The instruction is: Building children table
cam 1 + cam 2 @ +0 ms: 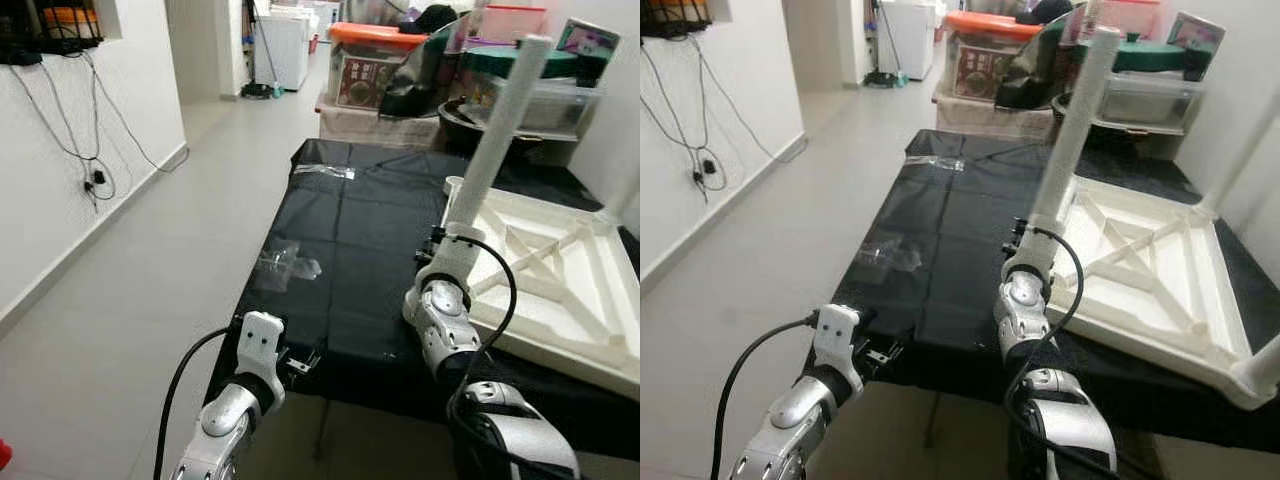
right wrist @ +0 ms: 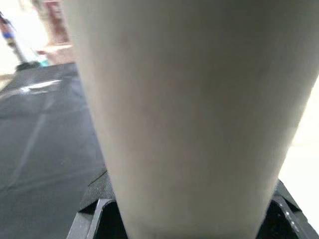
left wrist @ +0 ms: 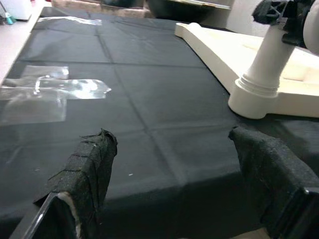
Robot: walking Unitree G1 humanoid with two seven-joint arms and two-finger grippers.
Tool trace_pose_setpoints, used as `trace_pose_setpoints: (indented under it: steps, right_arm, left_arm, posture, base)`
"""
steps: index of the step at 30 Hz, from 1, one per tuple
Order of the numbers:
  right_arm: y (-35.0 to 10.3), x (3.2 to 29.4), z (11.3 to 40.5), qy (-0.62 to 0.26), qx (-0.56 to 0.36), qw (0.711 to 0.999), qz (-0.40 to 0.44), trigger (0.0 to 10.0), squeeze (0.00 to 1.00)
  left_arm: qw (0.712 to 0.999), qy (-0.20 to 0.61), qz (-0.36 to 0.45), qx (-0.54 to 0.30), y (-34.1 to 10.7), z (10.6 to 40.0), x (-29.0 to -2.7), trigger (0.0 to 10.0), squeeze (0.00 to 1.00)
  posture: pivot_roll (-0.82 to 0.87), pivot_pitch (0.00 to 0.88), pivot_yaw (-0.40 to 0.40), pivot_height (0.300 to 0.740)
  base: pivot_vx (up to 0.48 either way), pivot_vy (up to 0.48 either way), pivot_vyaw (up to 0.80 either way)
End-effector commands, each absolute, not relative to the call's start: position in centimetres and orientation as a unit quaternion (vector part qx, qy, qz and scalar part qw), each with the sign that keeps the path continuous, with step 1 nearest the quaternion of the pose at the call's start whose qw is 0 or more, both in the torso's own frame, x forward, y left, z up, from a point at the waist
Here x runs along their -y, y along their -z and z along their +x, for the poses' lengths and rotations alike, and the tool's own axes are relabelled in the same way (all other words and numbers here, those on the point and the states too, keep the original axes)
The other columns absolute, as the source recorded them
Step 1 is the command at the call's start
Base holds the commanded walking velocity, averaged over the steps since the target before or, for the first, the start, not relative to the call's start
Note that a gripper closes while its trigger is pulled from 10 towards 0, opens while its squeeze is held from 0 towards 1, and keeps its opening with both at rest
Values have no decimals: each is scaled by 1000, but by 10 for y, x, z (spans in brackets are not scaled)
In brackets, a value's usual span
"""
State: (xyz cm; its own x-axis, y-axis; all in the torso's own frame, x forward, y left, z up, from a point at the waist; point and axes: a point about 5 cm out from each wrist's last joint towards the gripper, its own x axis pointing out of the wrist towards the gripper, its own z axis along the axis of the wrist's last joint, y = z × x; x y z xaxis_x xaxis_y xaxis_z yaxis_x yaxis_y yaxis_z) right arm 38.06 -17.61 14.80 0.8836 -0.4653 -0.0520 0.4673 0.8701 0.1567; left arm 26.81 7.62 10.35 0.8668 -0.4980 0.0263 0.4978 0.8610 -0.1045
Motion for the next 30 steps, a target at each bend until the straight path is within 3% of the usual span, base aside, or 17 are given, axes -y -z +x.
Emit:
trace_pose_setpoints:
  steps: [1,2,7,8,12,15,18,19,21,27,30]
  right_arm:
    - [-133,175,375,248,-32,963,103,10000,0]
    - [-134,166,376,218,-24,970,106,10000,1000]
    - [-142,149,382,139,12,985,99,10000,1000]
    - [-148,145,385,92,32,989,108,10000,0]
    - [-162,140,390,-11,61,991,121,10000,0]
    - [-165,140,391,-38,61,991,115,10000,0]
    - [-170,132,393,-226,22,970,87,10000,0]
    - [-170,132,393,-226,22,970,87,10000,0]
    - [-170,123,389,-343,-9,937,69,10000,0]
    - [-170,114,385,-427,-31,902,62,10000,0]
    - [-166,88,374,-547,-67,834,25,10000,0]
  left_arm:
    - [964,260,-54,-5,-101,269,-75,10000,0]
    - [964,260,-55,-6,-101,269,-74,10000,0]
    - [964,260,-55,-5,-102,270,-74,10000,0]
    - [964,259,-55,-5,-102,270,-74,10000,0]
    - [964,259,-55,-4,-102,270,-75,10000,0]
    - [964,259,-55,-4,-102,271,-75,10000,0]
    - [964,260,-54,-3,-103,271,-75,10000,0]
    - [964,260,-54,-3,-103,271,-75,10000,0]
    - [964,260,-54,-3,-103,272,-75,10000,0]
    - [964,260,-54,-3,-103,272,-75,10000,0]
    - [965,259,-52,-3,-102,270,-74,10000,0]
  posture:
    - [120,0,-71,740]
    - [121,0,-71,740]
    - [123,0,-74,740]
    - [122,0,-75,740]
    - [120,0,-72,740]
    - [120,0,-73,740]
    - [122,0,-72,740]
    - [122,0,-72,740]
    - [121,0,-72,740]
    - [128,0,-81,740]
    - [149,0,-100,740]
  base:
    - [0,0,0]
    - [0,0,0]
    - [0,0,0]
    - [0,0,0]
    - [0,0,0]
    - [0,0,0]
    - [0,0,0]
    - [0,0,0]
    - [0,0,0]
    - [0,0,0]
    - [0,0,0]
